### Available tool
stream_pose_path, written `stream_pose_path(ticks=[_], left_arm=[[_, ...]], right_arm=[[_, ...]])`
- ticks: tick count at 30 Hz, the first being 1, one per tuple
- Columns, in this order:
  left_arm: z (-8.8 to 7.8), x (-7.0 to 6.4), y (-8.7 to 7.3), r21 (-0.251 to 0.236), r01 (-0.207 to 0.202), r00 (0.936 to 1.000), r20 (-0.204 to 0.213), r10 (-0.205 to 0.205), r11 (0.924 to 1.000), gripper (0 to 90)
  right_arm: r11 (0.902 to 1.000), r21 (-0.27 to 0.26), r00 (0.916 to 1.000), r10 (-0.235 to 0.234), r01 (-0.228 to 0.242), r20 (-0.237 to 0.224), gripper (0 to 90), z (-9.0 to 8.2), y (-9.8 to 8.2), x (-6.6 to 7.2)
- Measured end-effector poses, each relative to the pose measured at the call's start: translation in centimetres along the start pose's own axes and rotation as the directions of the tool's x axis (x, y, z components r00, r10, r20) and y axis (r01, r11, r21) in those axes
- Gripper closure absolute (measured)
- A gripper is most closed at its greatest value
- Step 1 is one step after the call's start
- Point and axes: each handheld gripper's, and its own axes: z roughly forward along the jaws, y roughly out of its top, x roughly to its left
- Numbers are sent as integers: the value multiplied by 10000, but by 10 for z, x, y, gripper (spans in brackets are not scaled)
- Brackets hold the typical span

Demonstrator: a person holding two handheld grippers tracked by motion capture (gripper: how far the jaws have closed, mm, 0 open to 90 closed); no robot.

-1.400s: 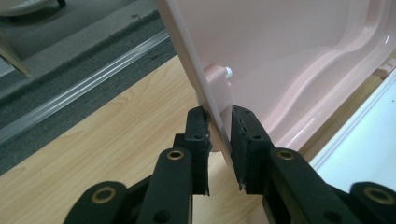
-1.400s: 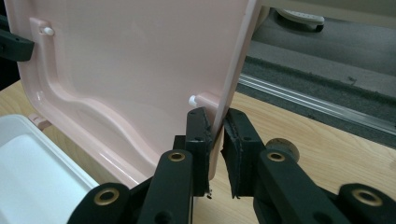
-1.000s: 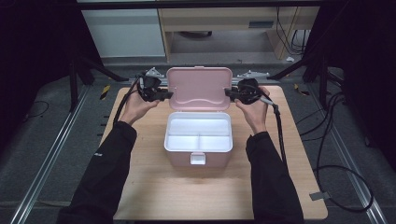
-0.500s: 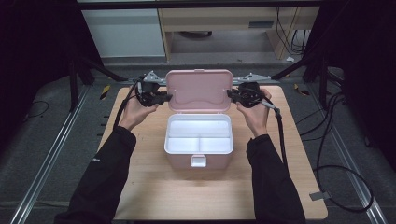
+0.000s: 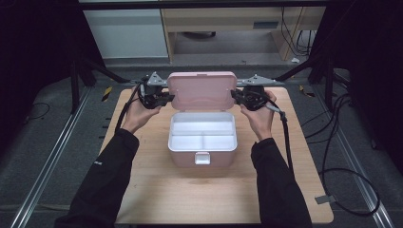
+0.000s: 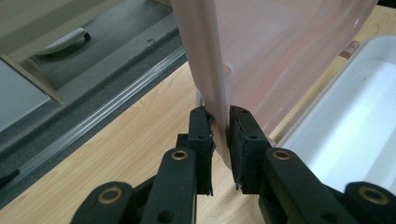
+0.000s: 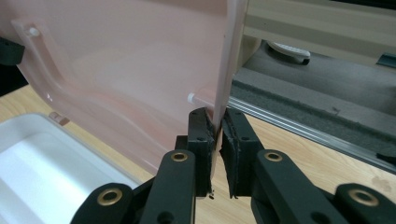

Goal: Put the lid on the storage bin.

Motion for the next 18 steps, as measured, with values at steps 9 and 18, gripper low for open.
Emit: stream_pose_path(ticks=[9,18], left_arm=[[-14,-14,-7,-18,-412,9992,-20,412,9992,799],[-24,-29,-21,-82,-799,9968,44,800,9968,751]], right_arm=[[10000,14,9993,-60,61,-360,789,-17,-5,9],[9995,19,9953,-318,321,-911,691,-35,-20,18]])
